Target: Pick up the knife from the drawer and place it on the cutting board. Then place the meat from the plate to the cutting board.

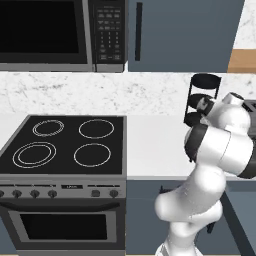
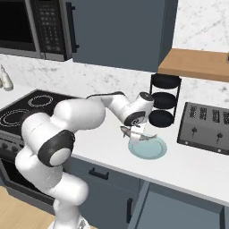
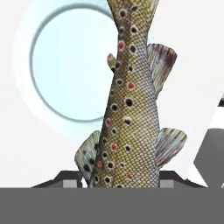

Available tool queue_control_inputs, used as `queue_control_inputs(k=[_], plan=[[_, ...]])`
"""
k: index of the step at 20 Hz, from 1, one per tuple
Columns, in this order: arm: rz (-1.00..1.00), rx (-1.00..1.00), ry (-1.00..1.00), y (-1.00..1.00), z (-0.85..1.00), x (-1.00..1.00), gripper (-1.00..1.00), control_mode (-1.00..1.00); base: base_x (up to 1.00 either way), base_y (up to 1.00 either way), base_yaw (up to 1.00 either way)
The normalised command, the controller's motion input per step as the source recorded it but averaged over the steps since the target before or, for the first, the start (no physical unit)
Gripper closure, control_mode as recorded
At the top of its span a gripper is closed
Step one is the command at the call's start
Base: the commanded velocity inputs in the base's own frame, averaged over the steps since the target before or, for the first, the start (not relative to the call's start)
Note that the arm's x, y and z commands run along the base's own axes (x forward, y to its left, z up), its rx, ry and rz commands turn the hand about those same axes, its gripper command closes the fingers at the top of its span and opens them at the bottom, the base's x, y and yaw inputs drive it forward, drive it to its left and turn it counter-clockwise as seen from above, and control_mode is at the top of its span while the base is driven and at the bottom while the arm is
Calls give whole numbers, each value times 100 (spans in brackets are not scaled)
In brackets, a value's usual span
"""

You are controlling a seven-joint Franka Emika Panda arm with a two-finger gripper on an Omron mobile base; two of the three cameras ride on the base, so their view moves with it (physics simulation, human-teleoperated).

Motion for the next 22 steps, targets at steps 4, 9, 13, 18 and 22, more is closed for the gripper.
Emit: queue_control_inputs(k=[4,9,13,18,22], plan=[[4,-4,-21,78,67,-61,100,-100,0,0,0],[10,-9,-4,98,43,-44,100,-100,0,0,0],[9,-6,0,46,0,-22,100,100,-45,22,15],[0,0,0,0,0,0,100,100,-100,10,33],[0,0,0,0,0,0,100,100,-100,-20,24]])
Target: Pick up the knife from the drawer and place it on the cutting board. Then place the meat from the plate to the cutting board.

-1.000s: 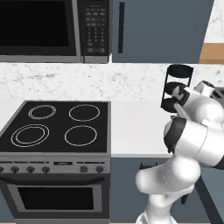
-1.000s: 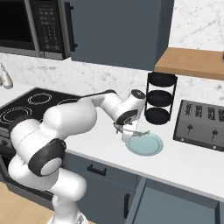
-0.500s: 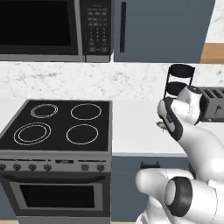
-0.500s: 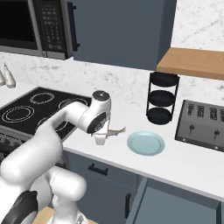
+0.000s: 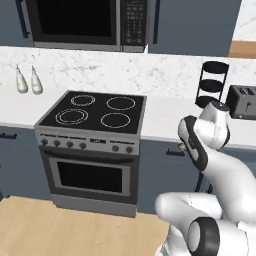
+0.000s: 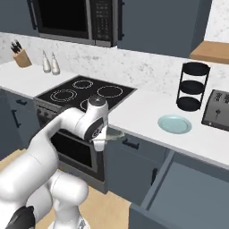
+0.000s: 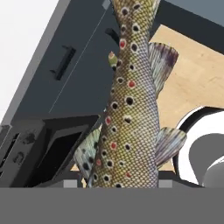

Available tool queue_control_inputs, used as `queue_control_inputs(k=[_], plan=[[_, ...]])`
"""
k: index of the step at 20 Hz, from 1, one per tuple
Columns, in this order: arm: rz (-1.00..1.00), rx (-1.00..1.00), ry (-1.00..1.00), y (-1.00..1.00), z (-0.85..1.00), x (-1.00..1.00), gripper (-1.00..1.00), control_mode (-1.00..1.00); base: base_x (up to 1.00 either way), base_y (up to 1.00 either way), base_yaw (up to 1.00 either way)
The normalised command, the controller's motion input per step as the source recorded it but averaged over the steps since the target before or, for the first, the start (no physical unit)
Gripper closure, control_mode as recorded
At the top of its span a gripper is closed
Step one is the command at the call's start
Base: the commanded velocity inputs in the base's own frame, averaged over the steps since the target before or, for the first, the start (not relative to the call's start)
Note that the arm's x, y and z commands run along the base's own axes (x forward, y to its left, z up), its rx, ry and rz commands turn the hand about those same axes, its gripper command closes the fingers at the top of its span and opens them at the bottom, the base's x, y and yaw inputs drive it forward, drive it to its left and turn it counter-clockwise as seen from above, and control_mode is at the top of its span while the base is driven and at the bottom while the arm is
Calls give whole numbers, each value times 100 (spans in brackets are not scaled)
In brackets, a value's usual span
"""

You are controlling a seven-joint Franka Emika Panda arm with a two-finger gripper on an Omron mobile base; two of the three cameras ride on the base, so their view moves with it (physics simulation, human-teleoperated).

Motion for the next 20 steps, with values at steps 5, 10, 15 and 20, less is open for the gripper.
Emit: queue_control_inputs(k=[5,10,15,20], plan=[[0,0,0,0,0,0,100,100,-100,-73,7],[0,0,0,0,0,0,100,100,-100,-100,-12],[0,0,0,0,0,0,100,100,-57,-100,-23],[0,0,0,0,0,0,100,100,-15,-100,-23]])
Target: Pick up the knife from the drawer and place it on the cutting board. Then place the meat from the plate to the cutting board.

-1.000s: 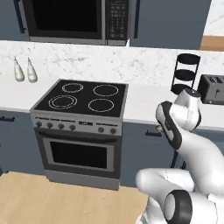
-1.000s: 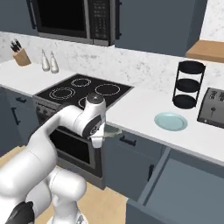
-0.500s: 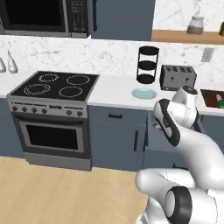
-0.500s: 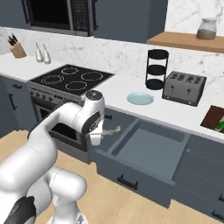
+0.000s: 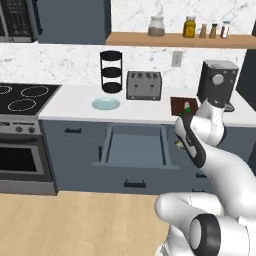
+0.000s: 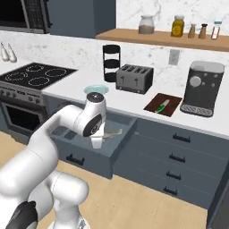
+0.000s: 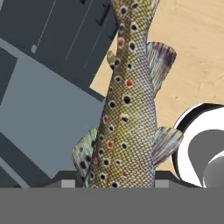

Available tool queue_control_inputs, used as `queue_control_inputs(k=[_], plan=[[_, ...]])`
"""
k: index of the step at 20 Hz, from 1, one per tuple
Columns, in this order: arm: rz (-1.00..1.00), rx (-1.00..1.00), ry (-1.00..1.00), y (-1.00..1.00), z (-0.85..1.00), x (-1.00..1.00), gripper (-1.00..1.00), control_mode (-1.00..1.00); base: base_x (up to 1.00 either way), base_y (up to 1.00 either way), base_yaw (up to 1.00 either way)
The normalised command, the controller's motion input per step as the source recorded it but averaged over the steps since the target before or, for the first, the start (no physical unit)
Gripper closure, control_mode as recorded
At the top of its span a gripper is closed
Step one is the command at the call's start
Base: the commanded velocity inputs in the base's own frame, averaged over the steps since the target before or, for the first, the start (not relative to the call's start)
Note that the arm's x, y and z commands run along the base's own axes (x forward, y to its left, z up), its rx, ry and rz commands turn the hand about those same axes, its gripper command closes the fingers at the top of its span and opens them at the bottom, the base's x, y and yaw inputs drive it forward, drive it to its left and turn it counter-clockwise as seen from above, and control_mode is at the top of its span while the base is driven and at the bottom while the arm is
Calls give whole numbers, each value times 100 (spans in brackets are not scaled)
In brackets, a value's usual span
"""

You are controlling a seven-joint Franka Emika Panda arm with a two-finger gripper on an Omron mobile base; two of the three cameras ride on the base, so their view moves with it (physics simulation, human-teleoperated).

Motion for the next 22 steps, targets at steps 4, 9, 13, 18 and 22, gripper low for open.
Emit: queue_control_inputs(k=[4,9,13,18,22], plan=[[0,0,0,0,0,0,100,100,8,-100,-16],[0,0,0,0,0,0,100,100,82,-77,4],[0,0,0,0,0,0,100,100,88,-57,15],[0,0,0,0,0,0,100,100,36,-91,9],[0,0,0,0,0,0,100,100,59,-34,3]])
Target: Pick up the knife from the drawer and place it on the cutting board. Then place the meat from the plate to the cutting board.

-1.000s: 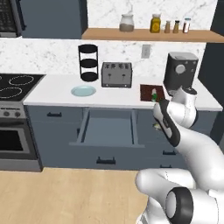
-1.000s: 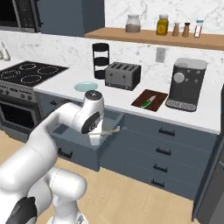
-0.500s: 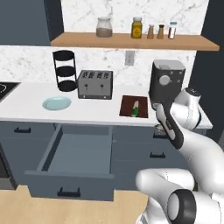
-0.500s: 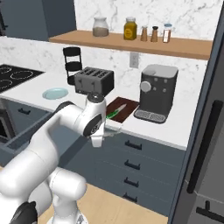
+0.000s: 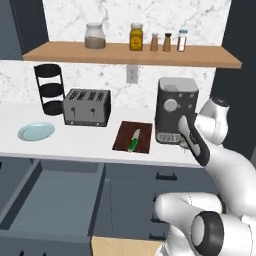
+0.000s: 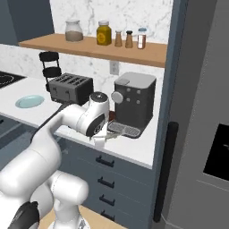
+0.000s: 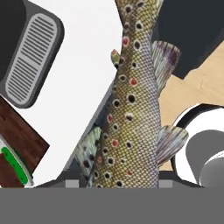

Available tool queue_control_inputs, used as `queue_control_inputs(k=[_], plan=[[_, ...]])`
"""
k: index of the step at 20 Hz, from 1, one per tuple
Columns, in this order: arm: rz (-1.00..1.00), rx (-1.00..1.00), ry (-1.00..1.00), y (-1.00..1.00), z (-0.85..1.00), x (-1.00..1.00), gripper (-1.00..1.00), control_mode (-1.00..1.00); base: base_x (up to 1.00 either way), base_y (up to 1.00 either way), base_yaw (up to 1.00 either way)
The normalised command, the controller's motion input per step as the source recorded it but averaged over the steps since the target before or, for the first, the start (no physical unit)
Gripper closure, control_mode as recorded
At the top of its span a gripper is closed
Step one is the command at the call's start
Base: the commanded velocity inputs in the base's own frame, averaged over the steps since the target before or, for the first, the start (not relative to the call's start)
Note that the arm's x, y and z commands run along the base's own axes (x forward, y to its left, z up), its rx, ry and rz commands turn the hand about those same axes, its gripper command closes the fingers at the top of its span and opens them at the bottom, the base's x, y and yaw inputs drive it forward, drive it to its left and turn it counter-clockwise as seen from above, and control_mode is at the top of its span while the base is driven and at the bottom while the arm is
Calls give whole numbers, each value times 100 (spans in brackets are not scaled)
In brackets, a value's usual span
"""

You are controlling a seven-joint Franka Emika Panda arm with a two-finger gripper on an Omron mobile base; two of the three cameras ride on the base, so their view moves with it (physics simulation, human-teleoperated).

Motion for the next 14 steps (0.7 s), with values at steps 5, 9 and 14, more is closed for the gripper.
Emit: queue_control_inputs(k=[5,9,14], plan=[[0,0,0,0,0,0,100,100,91,12,4],[23,-1,0,29,6,10,100,-100,30,9,8],[51,-7,0,81,15,34,100,-100,0,0,0]])
